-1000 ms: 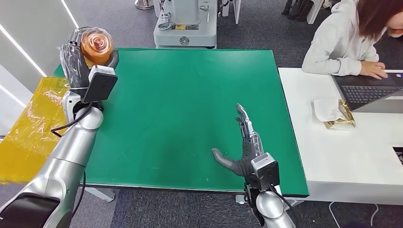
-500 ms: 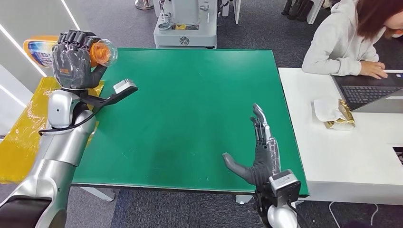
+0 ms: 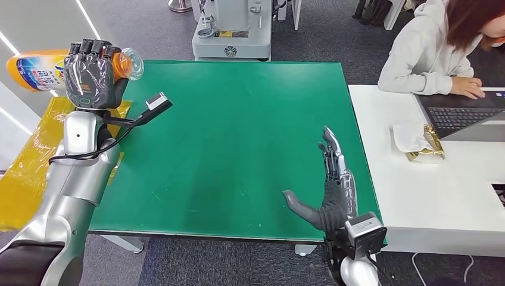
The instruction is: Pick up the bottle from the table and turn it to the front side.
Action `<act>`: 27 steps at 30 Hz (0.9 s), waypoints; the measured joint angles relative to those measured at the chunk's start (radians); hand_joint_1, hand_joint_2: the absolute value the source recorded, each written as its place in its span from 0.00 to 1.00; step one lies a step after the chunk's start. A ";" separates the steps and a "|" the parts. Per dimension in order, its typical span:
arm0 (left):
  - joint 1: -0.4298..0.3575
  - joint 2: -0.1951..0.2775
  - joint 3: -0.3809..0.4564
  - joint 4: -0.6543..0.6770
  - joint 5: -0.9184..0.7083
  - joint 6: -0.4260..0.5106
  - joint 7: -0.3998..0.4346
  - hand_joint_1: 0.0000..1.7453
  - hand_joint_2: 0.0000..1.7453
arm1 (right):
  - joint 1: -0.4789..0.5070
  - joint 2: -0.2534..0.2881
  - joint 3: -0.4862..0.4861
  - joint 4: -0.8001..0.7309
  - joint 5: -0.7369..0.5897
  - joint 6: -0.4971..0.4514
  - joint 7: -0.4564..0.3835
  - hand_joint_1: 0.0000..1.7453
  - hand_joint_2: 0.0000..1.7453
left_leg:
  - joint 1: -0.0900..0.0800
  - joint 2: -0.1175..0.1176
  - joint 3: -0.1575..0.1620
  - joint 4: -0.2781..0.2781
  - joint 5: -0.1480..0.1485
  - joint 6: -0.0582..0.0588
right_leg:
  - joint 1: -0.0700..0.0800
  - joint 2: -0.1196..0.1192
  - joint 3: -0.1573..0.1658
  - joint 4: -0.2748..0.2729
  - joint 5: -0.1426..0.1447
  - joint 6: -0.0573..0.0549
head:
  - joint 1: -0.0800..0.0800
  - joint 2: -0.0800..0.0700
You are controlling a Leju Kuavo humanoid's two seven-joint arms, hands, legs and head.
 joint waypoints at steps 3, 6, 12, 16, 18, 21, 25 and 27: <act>0.000 0.001 0.000 0.027 -0.004 -0.005 0.016 1.00 1.00 | 0.009 0.000 -0.008 -0.011 0.013 0.008 -0.003 0.00 1.00 | 0.000 0.000 0.000 0.000 0.000 0.000 | 0.000 0.000 0.000 0.000 0.000 0.000 | 0.000 0.000; 0.012 0.005 0.000 0.044 -0.005 -0.024 0.025 1.00 1.00 | 0.026 0.000 -0.021 -0.031 0.023 0.019 -0.012 0.00 1.00 | 0.000 0.000 0.000 0.000 0.000 0.000 | 0.000 0.000 0.000 0.000 0.000 0.000 | 0.000 0.000; 0.084 0.019 0.000 0.052 -0.025 -0.033 0.054 1.00 1.00 | 0.061 0.000 -0.063 -0.086 0.033 0.045 -0.018 0.00 1.00 | 0.000 0.000 0.000 0.000 -0.001 -0.001 | 0.000 0.000 0.000 0.000 -0.001 0.000 | 0.000 0.000; 0.120 0.024 0.000 0.071 -0.033 -0.027 0.053 1.00 1.00 | 0.084 0.000 -0.083 -0.117 0.046 0.048 -0.019 0.00 1.00 | 0.000 0.000 0.000 0.000 -0.001 -0.001 | 0.000 0.000 0.000 0.000 -0.001 0.001 | 0.000 0.000; 0.128 0.026 0.000 0.082 -0.040 -0.025 0.054 1.00 1.00 | 0.089 0.000 -0.088 -0.127 0.053 0.049 -0.020 0.00 1.00 | 0.000 0.000 0.000 0.000 -0.001 -0.001 | 0.000 0.000 0.000 0.000 -0.001 0.001 | 0.000 0.000; 0.134 0.029 -0.001 0.096 -0.043 -0.023 0.057 1.00 1.00 | 0.093 0.000 -0.092 -0.135 0.057 0.049 -0.021 0.00 1.00 | 0.000 0.000 0.000 0.000 -0.001 -0.001 | 0.000 0.000 0.000 0.000 -0.001 0.001 | 0.000 0.000; 0.139 0.036 -0.013 0.130 -0.045 -0.023 0.065 1.00 1.00 | 0.099 0.000 -0.096 -0.139 0.058 0.049 -0.023 0.00 1.00 | 0.000 0.000 0.000 0.000 -0.001 -0.001 | 0.000 0.000 0.000 0.000 -0.001 0.001 | 0.000 0.000; 0.140 0.041 -0.027 0.151 -0.045 -0.024 0.066 1.00 1.00 | 0.101 0.000 -0.096 -0.140 0.058 0.049 -0.027 0.00 1.00 | 0.000 0.000 0.000 0.000 -0.001 -0.001 | 0.000 0.000 0.000 0.000 -0.001 0.001 | 0.000 0.000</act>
